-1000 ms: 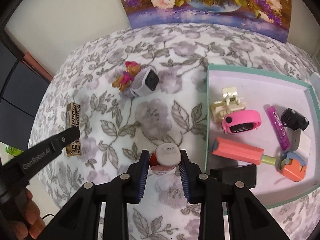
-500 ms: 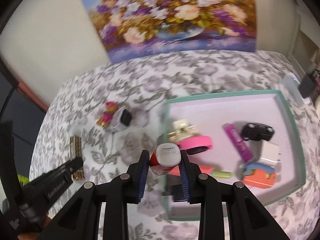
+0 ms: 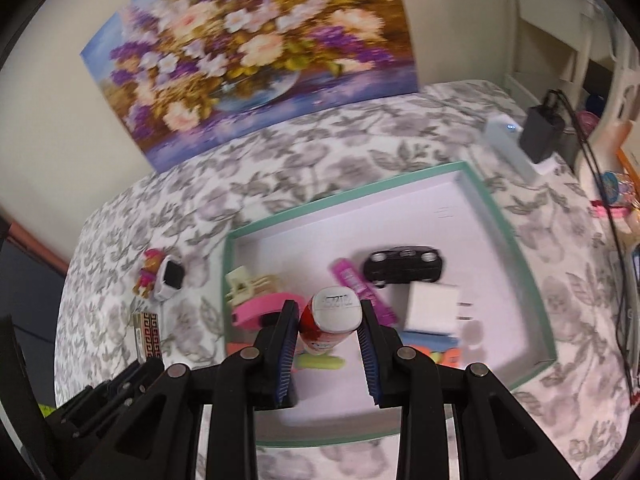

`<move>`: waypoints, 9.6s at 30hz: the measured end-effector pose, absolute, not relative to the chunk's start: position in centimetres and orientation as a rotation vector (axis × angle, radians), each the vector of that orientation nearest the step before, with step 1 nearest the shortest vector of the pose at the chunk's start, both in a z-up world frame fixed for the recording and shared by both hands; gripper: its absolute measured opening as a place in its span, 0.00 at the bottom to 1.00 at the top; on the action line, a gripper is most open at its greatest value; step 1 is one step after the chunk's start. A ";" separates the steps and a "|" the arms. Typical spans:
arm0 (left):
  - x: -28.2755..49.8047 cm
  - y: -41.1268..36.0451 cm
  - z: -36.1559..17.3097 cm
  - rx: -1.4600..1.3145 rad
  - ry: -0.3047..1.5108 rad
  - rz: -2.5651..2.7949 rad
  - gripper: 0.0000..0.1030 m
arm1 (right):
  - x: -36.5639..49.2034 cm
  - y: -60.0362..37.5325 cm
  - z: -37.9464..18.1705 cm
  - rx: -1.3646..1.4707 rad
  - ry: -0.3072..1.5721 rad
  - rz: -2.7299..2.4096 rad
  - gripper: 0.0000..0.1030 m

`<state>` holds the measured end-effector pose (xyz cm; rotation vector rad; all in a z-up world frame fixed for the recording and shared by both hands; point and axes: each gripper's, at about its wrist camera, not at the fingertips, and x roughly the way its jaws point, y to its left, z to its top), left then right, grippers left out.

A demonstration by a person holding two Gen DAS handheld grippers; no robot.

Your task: Organize rigid objects

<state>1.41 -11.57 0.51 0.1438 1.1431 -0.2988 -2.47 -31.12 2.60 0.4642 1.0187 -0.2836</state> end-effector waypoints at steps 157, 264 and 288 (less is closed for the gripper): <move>20.4 0.3 -7.2 -0.349 1.270 -0.248 0.82 | 15.3 -11.1 -8.5 0.177 1.061 0.103 0.62; 16.7 3.1 -6.7 -0.256 1.272 -0.051 0.29 | 13.5 -14.9 -6.9 0.281 1.043 0.003 0.28; 12.7 1.2 -0.4 -0.199 1.165 -0.112 0.29 | 8.8 -17.2 -2.1 0.339 1.028 -0.027 0.19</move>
